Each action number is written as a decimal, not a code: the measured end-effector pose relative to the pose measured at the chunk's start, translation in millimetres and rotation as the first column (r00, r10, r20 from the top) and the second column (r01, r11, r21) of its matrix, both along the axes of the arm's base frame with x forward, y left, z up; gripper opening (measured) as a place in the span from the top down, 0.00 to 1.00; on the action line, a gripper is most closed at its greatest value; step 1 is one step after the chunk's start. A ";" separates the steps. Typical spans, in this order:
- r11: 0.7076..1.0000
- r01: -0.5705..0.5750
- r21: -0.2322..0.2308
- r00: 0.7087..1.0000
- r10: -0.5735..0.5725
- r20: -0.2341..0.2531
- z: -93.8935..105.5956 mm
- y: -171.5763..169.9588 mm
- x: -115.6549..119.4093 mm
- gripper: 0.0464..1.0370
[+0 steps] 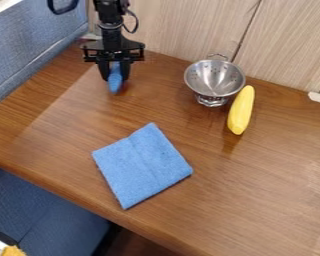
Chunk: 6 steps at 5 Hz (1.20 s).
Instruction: Mueve el tenedor azul a la parte superior izquierda de la mesa.
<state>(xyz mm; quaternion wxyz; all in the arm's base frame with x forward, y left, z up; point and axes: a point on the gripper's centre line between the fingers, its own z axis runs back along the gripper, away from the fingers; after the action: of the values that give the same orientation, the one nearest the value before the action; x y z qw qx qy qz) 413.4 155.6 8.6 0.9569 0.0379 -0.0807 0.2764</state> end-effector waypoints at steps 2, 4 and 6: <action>1.000 -0.020 0.005 1.000 0.020 -0.024 -8.8 4.8 6.2 0.51; 0.997 -0.069 0.030 0.997 0.070 -0.041 -8.7 4.9 1.7 0.03; 0.998 -0.064 0.028 0.996 0.065 -0.056 -4.8 -3.9 -3.2 0.04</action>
<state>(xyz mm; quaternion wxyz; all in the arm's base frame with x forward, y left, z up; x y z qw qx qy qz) 410.2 151.6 3.8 0.9488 0.0610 -0.0559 0.3049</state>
